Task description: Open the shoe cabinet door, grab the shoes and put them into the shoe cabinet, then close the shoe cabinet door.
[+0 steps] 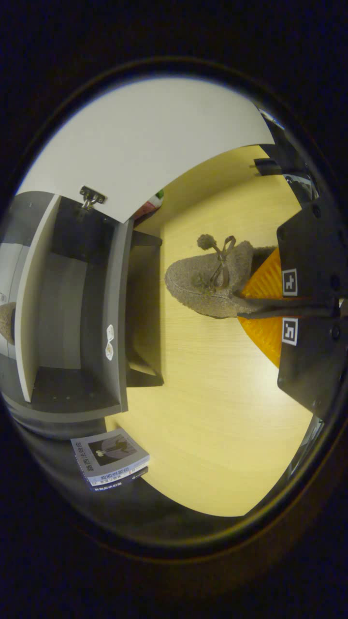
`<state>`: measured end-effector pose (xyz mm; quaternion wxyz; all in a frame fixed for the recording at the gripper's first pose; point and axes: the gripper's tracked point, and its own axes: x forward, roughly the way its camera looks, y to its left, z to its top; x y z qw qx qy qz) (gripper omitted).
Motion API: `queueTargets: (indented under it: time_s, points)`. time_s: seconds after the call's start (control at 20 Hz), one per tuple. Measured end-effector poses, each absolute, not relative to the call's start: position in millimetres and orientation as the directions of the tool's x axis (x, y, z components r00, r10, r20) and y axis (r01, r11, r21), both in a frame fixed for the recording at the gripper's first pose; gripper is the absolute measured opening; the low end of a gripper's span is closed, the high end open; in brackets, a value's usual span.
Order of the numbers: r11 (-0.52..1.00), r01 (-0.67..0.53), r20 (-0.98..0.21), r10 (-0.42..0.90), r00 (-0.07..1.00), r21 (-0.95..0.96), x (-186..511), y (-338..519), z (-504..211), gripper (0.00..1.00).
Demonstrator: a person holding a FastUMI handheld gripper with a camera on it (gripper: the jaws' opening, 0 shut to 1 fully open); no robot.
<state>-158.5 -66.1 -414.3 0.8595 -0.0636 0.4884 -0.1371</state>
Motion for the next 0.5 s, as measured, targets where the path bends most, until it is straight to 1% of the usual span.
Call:
queueTargets:
  time_s: [0.3,0.5]
  points:
    - [0.95,0.169,-0.76,-0.311,0.57,-0.262,-130.8,-62.9,-356.7,0.03]
    - [0.942,0.183,-0.69,-0.331,0.644,-0.281,-100.0,-66.7,-304.5,0.03]
